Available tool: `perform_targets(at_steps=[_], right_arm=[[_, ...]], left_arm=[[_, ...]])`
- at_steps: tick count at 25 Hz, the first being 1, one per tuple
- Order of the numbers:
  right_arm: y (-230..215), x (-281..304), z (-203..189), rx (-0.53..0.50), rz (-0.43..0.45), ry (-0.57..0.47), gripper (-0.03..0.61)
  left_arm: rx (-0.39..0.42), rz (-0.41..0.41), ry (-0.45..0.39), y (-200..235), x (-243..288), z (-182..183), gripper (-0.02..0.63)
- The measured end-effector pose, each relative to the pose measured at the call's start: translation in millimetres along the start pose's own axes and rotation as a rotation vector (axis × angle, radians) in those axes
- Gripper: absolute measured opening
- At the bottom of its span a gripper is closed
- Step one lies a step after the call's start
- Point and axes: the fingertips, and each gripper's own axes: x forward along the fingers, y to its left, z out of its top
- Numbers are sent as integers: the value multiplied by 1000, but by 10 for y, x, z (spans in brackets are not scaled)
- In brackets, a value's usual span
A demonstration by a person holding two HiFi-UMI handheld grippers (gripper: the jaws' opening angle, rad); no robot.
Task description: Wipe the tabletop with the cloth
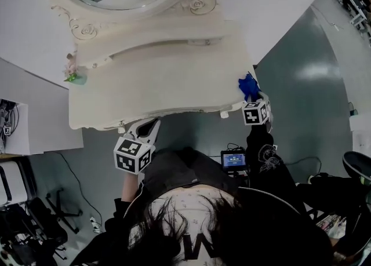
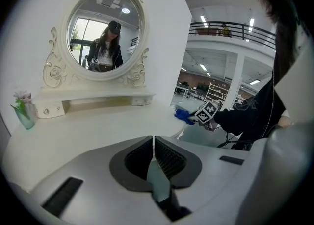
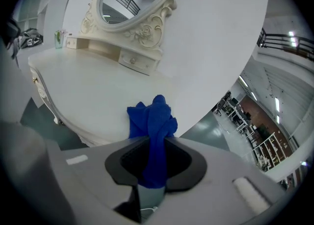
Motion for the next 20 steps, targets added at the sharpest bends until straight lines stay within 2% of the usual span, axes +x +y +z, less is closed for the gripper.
perform_targets(at_steps=[5, 10, 14, 20], right_arm=[[-56, -6, 5, 53, -37, -34, 80], [-43, -27, 5, 109, -35, -23, 80], [111, -164, 8, 143, 12, -1, 84], [469, -605, 93, 233, 74, -33, 86]], left_arm=[[11, 16, 49, -15, -92, -56, 2], [24, 21, 101, 40, -167, -171, 2], [35, 6, 110, 89, -232, -192, 2], [62, -36, 82, 175, -326, -154, 2]])
